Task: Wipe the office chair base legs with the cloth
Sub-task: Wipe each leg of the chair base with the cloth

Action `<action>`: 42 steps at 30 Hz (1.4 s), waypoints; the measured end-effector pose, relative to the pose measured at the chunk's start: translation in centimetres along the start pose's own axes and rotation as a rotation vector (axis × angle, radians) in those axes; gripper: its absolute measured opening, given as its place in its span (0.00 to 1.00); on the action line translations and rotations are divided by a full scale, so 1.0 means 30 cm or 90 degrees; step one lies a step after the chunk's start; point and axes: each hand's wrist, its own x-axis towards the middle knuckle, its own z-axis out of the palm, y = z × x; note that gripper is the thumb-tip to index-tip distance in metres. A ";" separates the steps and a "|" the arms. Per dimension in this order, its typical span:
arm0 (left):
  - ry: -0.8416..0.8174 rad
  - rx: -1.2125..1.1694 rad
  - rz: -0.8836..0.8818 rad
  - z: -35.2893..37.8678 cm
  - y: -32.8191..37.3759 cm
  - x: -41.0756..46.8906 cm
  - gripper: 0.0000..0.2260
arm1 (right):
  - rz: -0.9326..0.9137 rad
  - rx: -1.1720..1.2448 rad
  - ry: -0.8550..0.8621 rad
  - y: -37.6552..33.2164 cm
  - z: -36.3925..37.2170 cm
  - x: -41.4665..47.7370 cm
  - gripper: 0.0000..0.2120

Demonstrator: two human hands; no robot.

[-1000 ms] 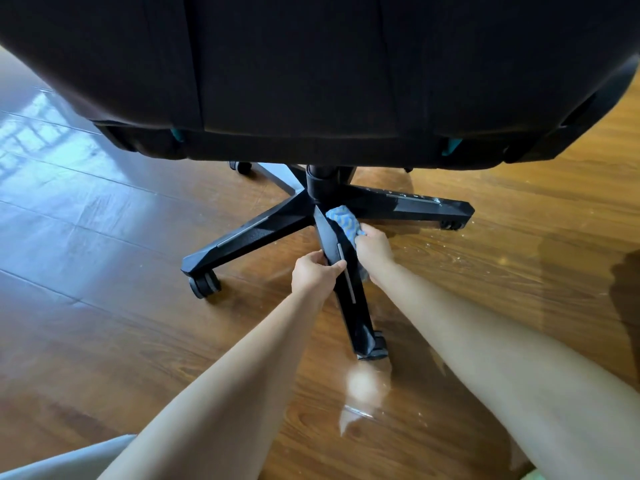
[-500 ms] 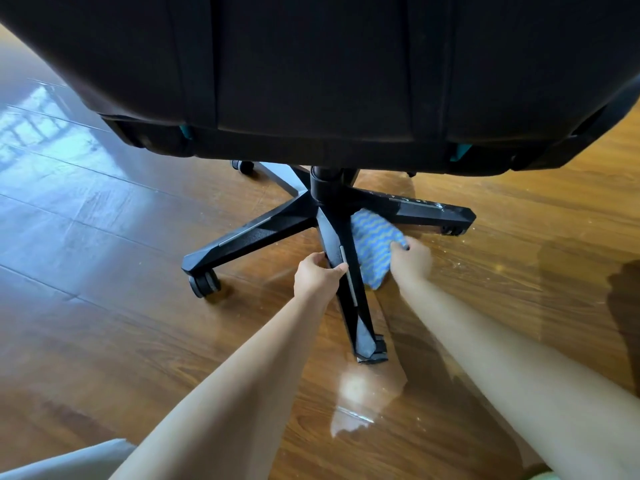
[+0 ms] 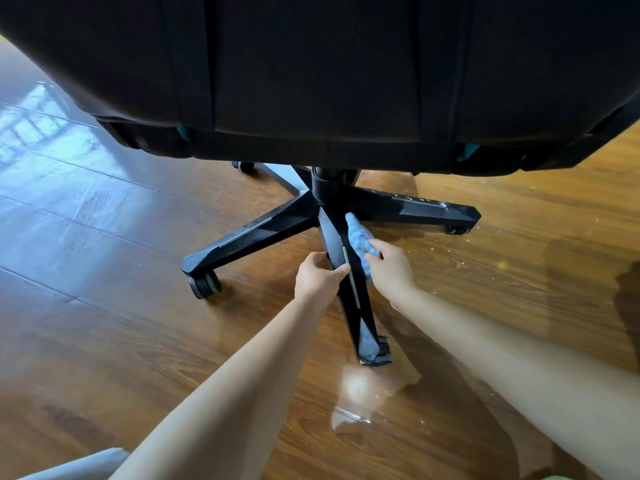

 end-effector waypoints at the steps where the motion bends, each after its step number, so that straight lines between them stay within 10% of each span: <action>1: 0.000 -0.001 0.001 0.000 0.000 0.003 0.28 | 0.000 0.005 -0.007 0.014 -0.005 -0.024 0.19; 12: 0.007 0.064 0.012 0.004 0.037 -0.038 0.28 | 0.087 0.124 -0.066 -0.087 0.034 0.180 0.21; 22: 0.022 0.063 0.041 0.005 0.054 -0.078 0.25 | 0.058 -0.007 -0.135 0.107 -0.075 -0.229 0.16; 30: -0.004 0.197 0.089 0.012 0.033 -0.160 0.15 | 0.075 0.031 -0.012 0.007 0.008 -0.117 0.22; 36: 0.000 0.192 0.072 0.008 0.003 -0.182 0.27 | 0.031 -0.108 -0.107 0.099 -0.068 -0.324 0.21; 42: 0.018 0.254 0.105 0.008 0.043 -0.208 0.17 | -0.083 -0.377 -0.154 0.096 -0.156 -0.442 0.10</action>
